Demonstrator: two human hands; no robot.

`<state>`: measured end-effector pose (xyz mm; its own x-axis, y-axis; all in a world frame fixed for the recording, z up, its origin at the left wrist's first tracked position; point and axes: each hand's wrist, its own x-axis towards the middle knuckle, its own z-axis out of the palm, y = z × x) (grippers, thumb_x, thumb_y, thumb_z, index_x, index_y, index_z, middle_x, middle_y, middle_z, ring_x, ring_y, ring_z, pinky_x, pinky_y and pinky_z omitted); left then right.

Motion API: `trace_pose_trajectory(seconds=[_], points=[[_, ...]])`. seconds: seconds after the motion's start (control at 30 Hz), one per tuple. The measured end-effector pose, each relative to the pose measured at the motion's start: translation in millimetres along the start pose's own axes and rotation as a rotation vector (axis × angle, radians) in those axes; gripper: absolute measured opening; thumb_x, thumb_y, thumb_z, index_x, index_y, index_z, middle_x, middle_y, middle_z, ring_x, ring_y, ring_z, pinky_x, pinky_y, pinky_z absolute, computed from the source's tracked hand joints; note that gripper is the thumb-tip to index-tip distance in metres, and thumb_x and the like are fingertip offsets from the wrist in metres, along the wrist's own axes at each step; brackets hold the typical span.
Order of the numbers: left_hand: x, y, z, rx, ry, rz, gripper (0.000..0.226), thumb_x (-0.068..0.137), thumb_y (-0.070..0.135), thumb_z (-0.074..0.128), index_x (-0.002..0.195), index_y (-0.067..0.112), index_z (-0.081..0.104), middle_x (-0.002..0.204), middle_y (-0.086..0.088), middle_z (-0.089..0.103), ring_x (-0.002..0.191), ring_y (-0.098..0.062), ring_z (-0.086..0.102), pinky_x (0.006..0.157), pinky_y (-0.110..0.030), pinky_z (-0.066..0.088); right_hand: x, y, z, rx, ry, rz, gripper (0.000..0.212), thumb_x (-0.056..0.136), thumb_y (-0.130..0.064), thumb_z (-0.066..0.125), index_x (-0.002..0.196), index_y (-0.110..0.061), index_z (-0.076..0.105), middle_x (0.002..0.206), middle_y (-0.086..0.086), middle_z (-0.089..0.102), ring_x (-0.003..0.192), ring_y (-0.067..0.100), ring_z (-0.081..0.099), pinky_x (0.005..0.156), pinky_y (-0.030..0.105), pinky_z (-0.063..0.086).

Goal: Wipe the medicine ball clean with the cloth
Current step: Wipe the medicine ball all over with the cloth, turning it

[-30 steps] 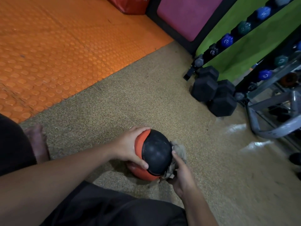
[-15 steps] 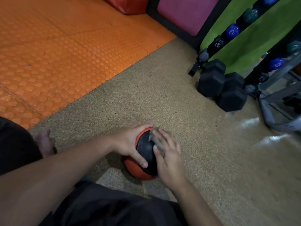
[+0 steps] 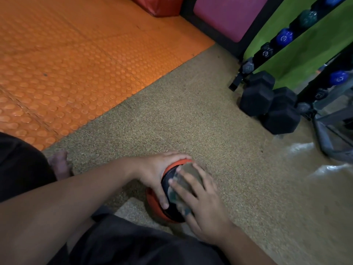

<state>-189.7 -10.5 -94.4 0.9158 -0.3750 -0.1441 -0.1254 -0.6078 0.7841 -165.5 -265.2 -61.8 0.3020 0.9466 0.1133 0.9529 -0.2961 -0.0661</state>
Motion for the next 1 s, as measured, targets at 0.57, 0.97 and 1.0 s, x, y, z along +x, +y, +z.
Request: trace_pose_trajectory(seconds=[0.57, 0.97, 1.0], points=[[4.4, -7.5, 4.2, -0.017, 0.002, -0.003, 0.144, 0.056, 0.038, 0.104, 0.166, 0.035, 0.011, 0.168, 0.004, 0.020, 0.154, -0.016, 0.026, 0.126, -0.036, 0.030, 23.8, -2.6, 3.6, -0.122, 0.001, -0.232, 0.059, 0.096, -0.038, 0.044, 0.152, -0.020, 0.051, 0.162, -0.005, 0.041, 0.155, 0.032, 0.026, 0.123, 0.060, 0.023], [2.8, 7.6, 17.1, -0.067, 0.107, -0.085, 0.153, 0.042, 0.064, 0.101, 0.163, 0.045, 0.009, 0.168, 0.022, 0.009, 0.155, -0.010, 0.017, 0.129, -0.039, 0.024, 49.4, -4.4, 21.9, 0.830, 0.536, 1.541, 0.059, 0.087, -0.062, 0.050, 0.109, -0.011, 0.071, 0.111, 0.014, 0.074, 0.103, 0.035, 0.068, 0.100, 0.048, 0.051], [2.0, 5.7, 13.4, -0.050, 0.091, -0.074, 0.153, 0.044, 0.059, 0.103, 0.164, 0.042, 0.010, 0.169, 0.018, 0.009, 0.156, -0.009, 0.016, 0.130, -0.035, 0.021, 50.8, -18.3, 21.8, 0.632, 0.529, 1.431, 0.060, 0.090, -0.062, 0.046, 0.112, -0.011, 0.070, 0.117, 0.013, 0.073, 0.112, 0.035, 0.066, 0.103, 0.046, 0.049]])
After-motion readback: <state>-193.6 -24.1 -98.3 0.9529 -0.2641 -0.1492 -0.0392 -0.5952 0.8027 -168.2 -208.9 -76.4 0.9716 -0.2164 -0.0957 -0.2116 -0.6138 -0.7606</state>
